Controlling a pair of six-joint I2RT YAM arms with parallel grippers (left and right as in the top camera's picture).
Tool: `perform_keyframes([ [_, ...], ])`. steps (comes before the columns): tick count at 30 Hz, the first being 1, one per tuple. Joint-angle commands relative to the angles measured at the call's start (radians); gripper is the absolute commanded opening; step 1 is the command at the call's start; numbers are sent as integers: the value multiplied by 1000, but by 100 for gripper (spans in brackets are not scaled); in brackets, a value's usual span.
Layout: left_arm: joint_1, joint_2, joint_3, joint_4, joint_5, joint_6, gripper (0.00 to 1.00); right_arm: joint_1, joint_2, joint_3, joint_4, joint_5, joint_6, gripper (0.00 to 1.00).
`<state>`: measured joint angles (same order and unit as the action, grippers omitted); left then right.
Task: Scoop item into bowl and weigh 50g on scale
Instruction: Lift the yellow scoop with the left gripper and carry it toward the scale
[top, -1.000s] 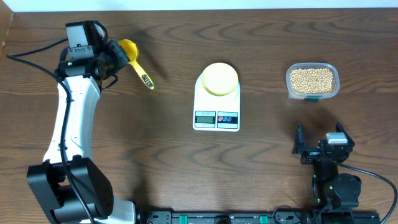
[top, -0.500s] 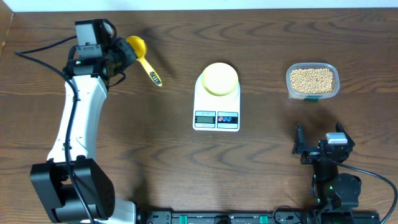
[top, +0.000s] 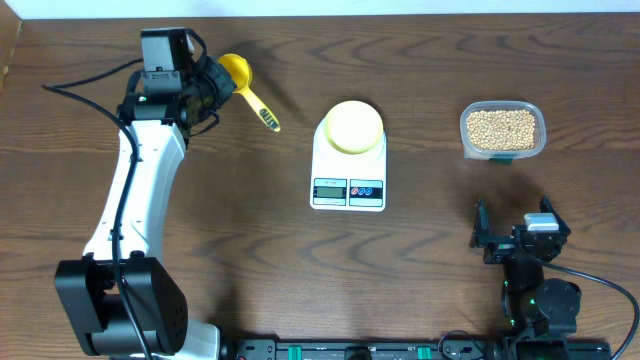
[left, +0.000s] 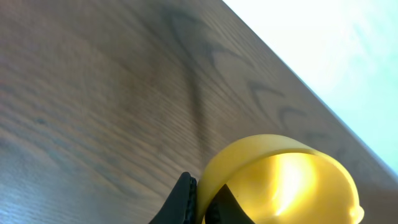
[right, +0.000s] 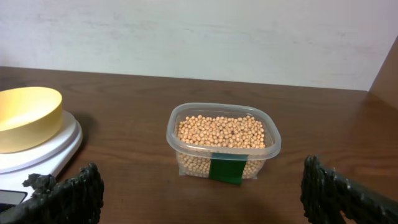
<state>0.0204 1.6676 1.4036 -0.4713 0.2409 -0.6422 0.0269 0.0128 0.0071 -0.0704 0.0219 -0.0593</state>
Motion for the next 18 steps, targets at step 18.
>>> perform_keyframes([
  [18, -22, 4, 7, 7, 13, -538, 8, 8, -3, -2, -4, 1, -9, 99],
])
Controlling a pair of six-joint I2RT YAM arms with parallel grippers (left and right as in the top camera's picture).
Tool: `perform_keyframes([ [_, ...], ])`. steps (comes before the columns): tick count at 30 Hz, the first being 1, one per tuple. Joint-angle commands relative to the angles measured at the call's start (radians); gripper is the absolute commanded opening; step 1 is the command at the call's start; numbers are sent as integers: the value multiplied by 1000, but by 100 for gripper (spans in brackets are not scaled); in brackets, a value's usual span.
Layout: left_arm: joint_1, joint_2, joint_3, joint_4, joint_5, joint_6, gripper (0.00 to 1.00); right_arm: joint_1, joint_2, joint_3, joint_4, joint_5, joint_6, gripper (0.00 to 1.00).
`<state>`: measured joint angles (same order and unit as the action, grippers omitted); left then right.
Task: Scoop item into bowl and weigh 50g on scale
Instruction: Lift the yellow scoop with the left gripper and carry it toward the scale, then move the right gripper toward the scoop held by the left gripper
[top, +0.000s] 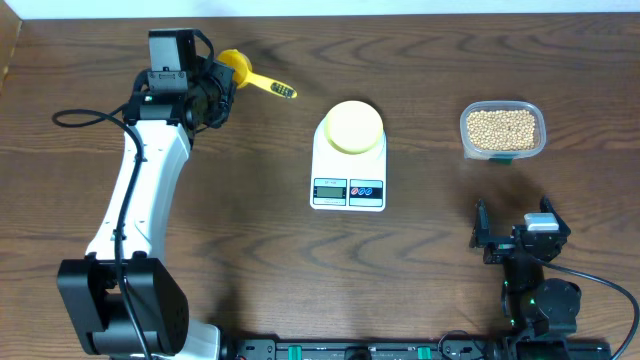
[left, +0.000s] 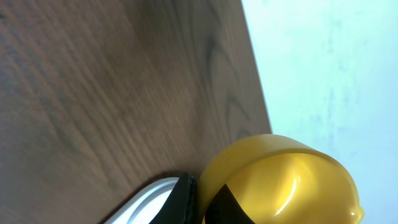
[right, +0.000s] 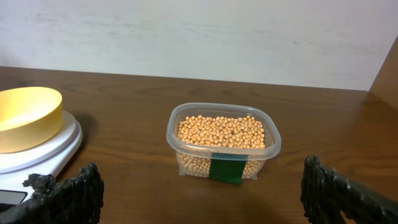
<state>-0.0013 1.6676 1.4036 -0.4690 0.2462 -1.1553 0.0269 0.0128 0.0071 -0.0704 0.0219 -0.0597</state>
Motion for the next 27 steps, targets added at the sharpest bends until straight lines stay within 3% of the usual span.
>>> perform_keyframes([
  [1, 0, 4, 7, 4, 8, -24, 8, 8, -3, -2, -4, 1, -9, 99],
  [9, -7, 4, 7, 1, 21, -12, 8, 8, -3, -2, 16, -30, 10, 99],
  [13, -31, 4, 7, 41, 94, 160, 7, 8, -3, -2, 111, -218, 80, 99],
  [15, -46, 4, 7, 64, 109, 179, 8, 8, 0, 1, 135, -264, 124, 99],
  [22, -123, 4, 7, 161, 108, 167, 8, 6, 108, 121, 134, -380, 202, 99],
  [27, -163, 5, 7, 206, 103, 61, 8, 6, 277, 281, 103, -449, 205, 99],
])
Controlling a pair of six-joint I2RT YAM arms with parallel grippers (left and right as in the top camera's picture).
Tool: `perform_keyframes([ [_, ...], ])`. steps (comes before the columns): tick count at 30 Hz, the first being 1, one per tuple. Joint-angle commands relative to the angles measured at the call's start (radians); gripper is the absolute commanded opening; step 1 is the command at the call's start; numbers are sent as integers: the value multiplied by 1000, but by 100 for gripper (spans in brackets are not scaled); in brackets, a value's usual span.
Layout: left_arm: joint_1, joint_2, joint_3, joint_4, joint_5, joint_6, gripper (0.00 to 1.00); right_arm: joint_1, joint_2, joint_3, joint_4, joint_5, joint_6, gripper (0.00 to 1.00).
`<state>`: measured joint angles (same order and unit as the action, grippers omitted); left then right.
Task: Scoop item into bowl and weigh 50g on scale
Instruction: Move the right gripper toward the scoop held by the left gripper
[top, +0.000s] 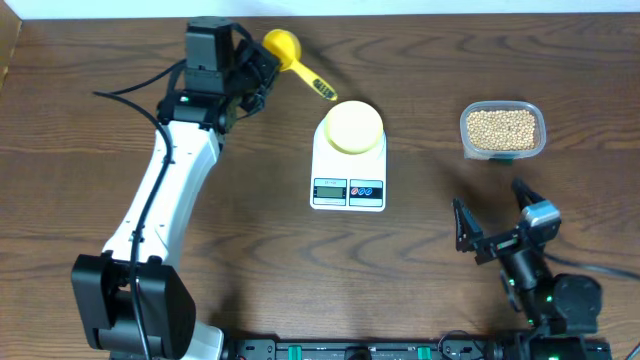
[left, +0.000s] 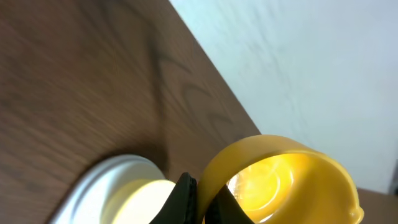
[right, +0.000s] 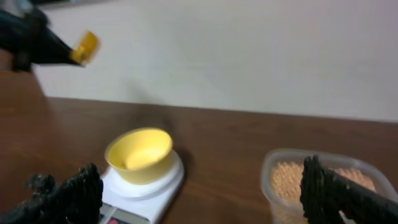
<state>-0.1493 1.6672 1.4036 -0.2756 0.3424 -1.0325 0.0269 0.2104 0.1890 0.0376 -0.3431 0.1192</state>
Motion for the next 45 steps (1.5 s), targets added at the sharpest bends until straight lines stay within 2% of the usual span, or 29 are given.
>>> perform_keyframes([
  [1, -22, 5, 7, 16, 4, -95, 8, 6, 117, 131, -3, -103, 27, 99],
  [6, -69, 6, 7, 63, 5, -179, 8, 6, 360, 331, -4, -256, 29, 99],
  [9, -102, 6, 7, 101, 4, -196, 8, 6, 521, 446, -4, -353, 87, 99],
  [17, -170, 6, 7, 105, 5, -362, 8, 8, 908, 710, 3, -554, 205, 99],
  [21, -196, 6, 7, 103, 5, -373, 8, 8, 1015, 738, 110, -591, 252, 99],
  [28, -244, 6, 7, 93, 5, -372, 8, 8, 1112, 737, 181, -602, 338, 98],
  [32, -259, 6, 7, 58, -31, -372, 7, 40, 1125, 737, 206, -588, 389, 78],
  [35, -266, 7, 7, 24, -78, -372, 8, 84, 1125, 737, 214, -524, 391, 72],
  [45, -303, 9, 7, 18, -77, -372, 8, 262, 1125, 737, 187, -195, 419, 53],
])
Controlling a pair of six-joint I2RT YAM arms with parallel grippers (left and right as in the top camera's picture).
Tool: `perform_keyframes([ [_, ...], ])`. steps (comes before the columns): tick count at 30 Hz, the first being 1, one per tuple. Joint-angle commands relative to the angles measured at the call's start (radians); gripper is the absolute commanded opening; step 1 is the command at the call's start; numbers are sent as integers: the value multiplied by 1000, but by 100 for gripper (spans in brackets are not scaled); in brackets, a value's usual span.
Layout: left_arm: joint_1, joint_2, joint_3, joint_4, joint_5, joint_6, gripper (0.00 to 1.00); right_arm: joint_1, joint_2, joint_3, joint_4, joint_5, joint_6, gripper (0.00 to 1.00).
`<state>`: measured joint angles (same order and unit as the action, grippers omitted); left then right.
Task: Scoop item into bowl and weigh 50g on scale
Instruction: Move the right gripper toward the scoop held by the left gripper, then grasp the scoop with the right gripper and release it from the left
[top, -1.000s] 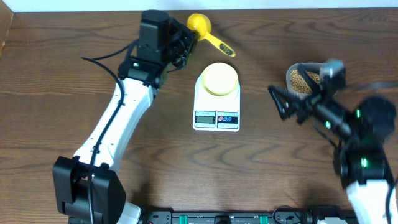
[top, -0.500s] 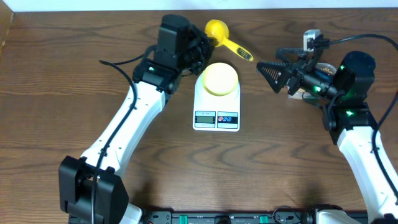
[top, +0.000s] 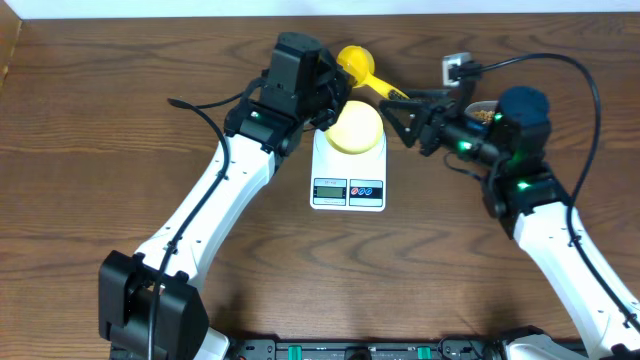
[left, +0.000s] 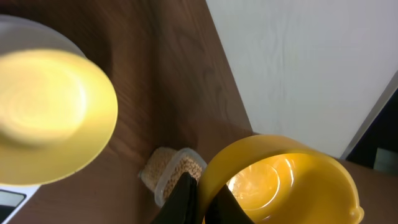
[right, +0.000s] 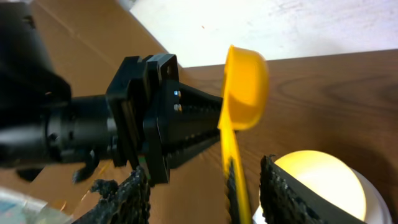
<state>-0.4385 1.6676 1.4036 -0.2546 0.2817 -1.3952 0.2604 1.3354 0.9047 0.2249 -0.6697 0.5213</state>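
My left gripper (top: 332, 84) is shut on the rim of the yellow scoop (top: 355, 62) and holds it in the air behind the scale. The scoop cup (left: 283, 180) looks empty. My right gripper (top: 408, 120) is open, its fingers on either side of the scoop's handle (right: 232, 180) without closing on it. The yellow bowl (top: 356, 128) sits on the white scale (top: 348, 185). In the left wrist view the clear tub of soybeans (left: 174, 171) shows beyond the bowl. In the overhead view the right arm mostly hides the tub.
The left arm (top: 200, 220) stretches diagonally from the front left to the scale. The right arm (top: 545, 215) comes in from the front right, with cables looping over the back right of the brown table (top: 100, 150).
The left arm carried the scoop right, from left of the scale to behind the bowl. My right gripper left the front right and now stands open around the scoop's handle.
My left gripper held the scoop at the back left of the table while the right arm rested at the front right. The scoop then stood farther right in stages. The right arm lifted and turned, and now both grippers meet at the scoop behind the scale.
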Motion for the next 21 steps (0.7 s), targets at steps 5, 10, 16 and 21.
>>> perform_keyframes([
  [5, -31, 8, 7, -50, -16, -9, 8, 44, 0, 22, -2, 163, 2, 51],
  [10, -32, 8, 7, -70, 25, 32, 8, 39, 0, 22, -21, 164, -21, 50],
  [16, -32, 8, 7, -70, 29, 38, 8, 40, 0, 22, -39, 163, -22, 43],
  [21, -32, 8, 7, -70, 50, 59, 8, 40, 0, 22, -42, 163, -22, 34],
])
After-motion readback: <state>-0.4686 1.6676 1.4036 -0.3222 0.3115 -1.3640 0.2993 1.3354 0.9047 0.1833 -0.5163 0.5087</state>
